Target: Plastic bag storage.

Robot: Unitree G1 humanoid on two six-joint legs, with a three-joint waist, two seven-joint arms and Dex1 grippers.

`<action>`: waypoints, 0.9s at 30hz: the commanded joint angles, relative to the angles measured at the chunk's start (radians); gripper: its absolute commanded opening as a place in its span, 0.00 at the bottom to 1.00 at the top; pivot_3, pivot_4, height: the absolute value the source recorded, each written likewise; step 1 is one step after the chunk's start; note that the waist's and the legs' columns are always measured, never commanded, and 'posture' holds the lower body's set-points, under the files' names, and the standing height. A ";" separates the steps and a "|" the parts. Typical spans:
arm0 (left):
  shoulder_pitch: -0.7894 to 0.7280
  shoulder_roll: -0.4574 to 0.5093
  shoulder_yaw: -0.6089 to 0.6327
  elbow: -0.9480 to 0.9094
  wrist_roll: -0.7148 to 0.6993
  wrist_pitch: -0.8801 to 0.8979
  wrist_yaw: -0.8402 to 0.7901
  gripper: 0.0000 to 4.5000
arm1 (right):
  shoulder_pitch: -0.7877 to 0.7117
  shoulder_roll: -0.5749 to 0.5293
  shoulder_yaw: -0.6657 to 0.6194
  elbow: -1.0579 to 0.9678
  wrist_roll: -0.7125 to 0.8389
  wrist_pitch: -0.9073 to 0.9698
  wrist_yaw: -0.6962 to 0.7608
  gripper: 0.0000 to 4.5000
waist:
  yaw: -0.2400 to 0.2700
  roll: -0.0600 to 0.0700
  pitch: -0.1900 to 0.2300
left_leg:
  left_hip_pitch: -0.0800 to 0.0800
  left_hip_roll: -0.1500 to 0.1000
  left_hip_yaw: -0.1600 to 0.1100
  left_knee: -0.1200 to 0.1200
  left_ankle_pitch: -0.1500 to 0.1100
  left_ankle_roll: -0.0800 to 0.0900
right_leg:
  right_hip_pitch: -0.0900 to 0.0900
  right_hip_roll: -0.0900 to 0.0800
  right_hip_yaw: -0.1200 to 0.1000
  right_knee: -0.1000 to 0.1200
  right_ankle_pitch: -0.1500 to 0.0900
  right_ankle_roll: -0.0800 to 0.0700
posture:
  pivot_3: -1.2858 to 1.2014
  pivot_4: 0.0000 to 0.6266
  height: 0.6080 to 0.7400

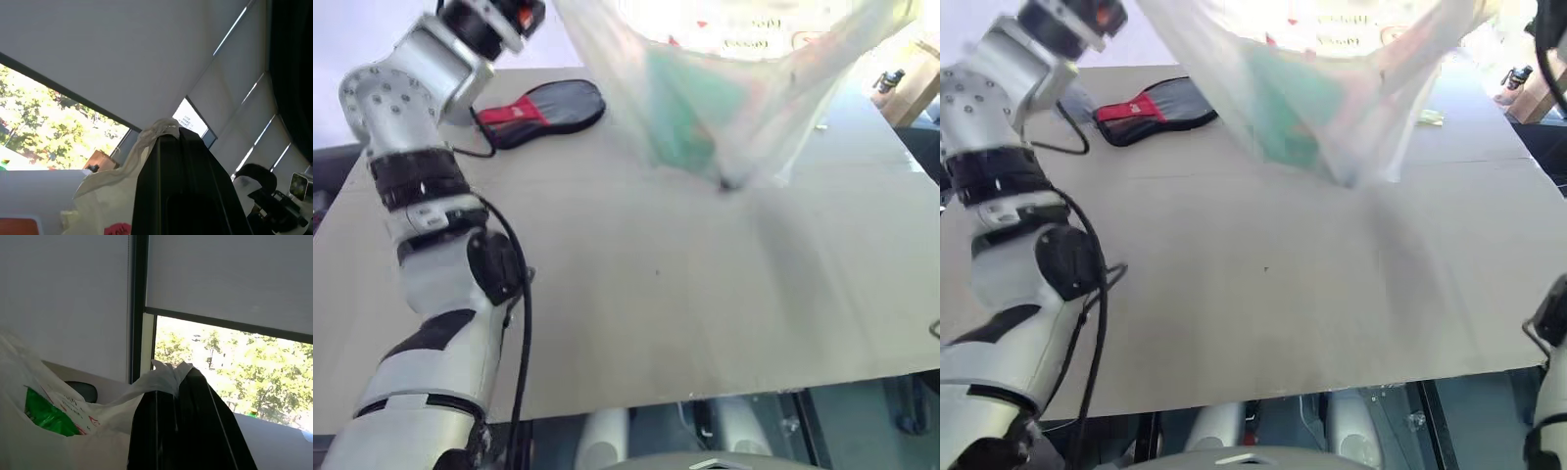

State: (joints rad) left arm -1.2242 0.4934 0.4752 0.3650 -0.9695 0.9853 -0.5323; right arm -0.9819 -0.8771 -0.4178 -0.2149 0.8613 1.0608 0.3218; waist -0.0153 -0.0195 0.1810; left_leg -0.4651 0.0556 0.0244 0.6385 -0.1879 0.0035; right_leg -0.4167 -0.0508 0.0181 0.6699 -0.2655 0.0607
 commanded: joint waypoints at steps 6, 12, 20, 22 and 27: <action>0.807 0.125 -0.302 -0.628 0.212 -0.149 -0.163 0.00 | 0.806 0.188 -0.025 -0.702 0.256 0.081 -0.080 0.00 | 0.002 0.002 -0.004 | 0.005 0.000 0.000 0.001 0.001 -0.001 | 0.002 0.000 0.001 0.002 -0.001 0.000 | 0.52 0.24 1.00; 1.039 0.146 -0.368 -0.580 0.412 -0.442 -0.255 0.00 | 1.246 0.111 0.231 -0.719 -0.142 -0.138 -0.021 0.00 | 0.011 -0.001 -0.005 | 0.017 0.000 0.002 0.008 -0.002 0.004 | 0.013 0.000 0.002 0.002 -0.003 -0.005 | 0.52 0.24 1.00; 1.219 0.210 -0.206 -0.606 0.343 -0.552 -0.423 0.22 | 1.532 0.200 -0.014 -0.690 -0.168 -0.486 0.229 0.32 | 0.001 -0.003 -0.010 | 0.030 0.006 0.004 0.008 -0.003 0.003 | 0.023 -0.016 -0.002 -0.007 0.003 -0.010 | 0.52 0.24 1.00; 1.287 0.230 -0.150 -0.612 0.342 -0.564 -0.441 0.43 | 1.627 0.227 -0.161 -0.700 -0.051 -0.512 0.322 0.54 | 0.004 -0.003 -0.011 | 0.033 0.006 0.008 0.003 -0.004 0.010 | 0.023 -0.014 -0.002 -0.007 0.006 -0.007 | 0.52 0.24 1.00; 1.453 0.263 -0.073 -0.591 0.411 -0.649 -0.488 0.96 | 1.730 0.208 -0.440 -0.611 -0.010 -0.573 0.462 1.00 | 0.009 -0.005 -0.013 | 0.033 0.003 0.014 -0.004 -0.006 0.010 | 0.022 -0.012 -0.002 -0.011 0.004 -0.006 | 0.52 0.24 1.00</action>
State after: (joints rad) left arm 0.2023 0.7408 0.3765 -0.2044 -0.5741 0.3796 -0.9981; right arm 0.7487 -0.6512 -0.7908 -0.8474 0.8524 0.5226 0.7492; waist -0.0063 -0.0246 0.1684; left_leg -0.4321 0.0583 0.0391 0.6341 -0.1936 0.0131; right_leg -0.3951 -0.0633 0.0156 0.6583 -0.2617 0.0550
